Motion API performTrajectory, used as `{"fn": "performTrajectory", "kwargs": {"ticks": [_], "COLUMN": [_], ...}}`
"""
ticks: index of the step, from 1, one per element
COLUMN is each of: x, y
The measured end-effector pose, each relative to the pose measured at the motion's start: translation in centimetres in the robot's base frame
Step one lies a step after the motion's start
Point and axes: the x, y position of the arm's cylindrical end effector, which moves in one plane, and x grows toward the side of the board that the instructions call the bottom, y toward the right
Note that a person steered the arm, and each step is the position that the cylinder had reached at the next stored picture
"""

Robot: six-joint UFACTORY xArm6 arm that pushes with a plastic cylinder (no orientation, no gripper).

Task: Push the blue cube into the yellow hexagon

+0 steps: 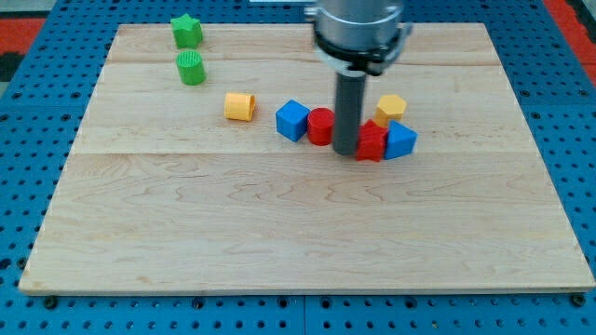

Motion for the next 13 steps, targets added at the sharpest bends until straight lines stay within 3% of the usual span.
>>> {"fn": "performTrajectory", "kwargs": {"ticks": [2, 3, 4, 5, 7, 8, 10, 11, 12, 13], "x": [0.1, 4.1, 3.6, 0.4, -0.6, 1.4, -3.2, -8.8, -5.6, -4.5], "y": [7.2, 8.6, 10.5, 11.7, 10.7, 9.0, -1.4, 0.8, 2.0, -1.0]}}
